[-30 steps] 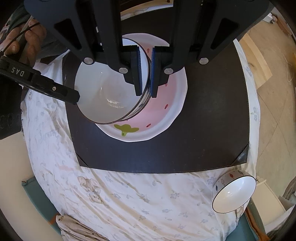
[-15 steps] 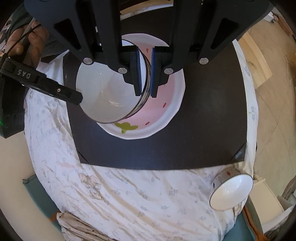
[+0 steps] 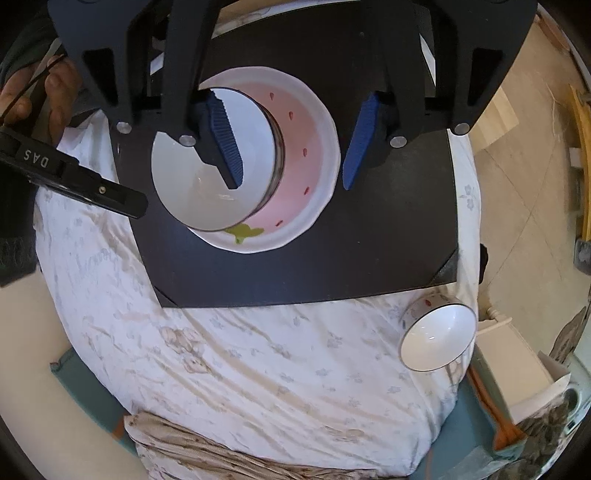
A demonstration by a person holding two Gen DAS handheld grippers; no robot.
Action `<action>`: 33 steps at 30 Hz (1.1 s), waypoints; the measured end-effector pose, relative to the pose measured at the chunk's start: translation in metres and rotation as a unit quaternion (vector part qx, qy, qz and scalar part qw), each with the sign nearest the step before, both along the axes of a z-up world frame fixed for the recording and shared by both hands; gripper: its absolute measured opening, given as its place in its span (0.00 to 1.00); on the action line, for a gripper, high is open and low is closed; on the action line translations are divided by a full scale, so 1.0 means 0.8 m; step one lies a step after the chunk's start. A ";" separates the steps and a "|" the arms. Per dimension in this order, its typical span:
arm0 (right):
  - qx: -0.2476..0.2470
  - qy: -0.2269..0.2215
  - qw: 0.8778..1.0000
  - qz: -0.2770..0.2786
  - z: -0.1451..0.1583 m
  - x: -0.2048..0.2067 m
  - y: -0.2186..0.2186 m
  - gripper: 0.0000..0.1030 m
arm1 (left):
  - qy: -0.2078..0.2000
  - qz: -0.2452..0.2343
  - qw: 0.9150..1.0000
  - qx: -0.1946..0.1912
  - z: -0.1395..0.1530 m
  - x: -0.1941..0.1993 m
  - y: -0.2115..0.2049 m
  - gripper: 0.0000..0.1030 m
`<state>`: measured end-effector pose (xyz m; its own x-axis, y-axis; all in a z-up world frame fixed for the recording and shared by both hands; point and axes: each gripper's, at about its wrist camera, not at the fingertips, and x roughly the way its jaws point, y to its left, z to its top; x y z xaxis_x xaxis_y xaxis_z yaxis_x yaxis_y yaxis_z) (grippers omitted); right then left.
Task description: Organize plates and bowls
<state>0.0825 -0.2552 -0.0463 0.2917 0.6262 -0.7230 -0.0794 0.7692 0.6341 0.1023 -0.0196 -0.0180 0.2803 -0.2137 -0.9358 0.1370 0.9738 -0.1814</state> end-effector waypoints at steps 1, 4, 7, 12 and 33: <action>-0.002 -0.003 1.000 -0.002 0.002 0.000 0.000 0.16 | -0.001 0.010 1.000 -0.001 -0.001 0.000 0.003 0.52; -0.021 -0.005 1.000 -0.004 0.003 0.000 0.002 0.20 | -0.005 0.035 0.999 -0.003 -0.003 0.003 0.016 0.53; -0.033 -0.003 0.999 -0.009 0.002 0.000 0.001 0.57 | -0.023 0.043 0.999 0.013 -0.003 0.006 0.021 0.53; -0.055 -0.020 0.998 -0.039 0.010 0.000 -0.007 0.78 | -0.031 0.057 0.997 0.028 -0.006 0.013 0.026 0.54; -0.116 -0.008 0.993 0.025 0.050 0.158 0.120 0.78 | 0.016 0.278 0.960 -0.024 -0.052 0.128 0.192 0.58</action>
<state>0.2088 -0.1589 -0.0064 0.2767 0.4572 -0.8452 -0.1299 0.8893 0.4385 0.2048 0.1343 -0.0599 0.3348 -0.0824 -0.9387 -0.4086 0.8849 -0.2234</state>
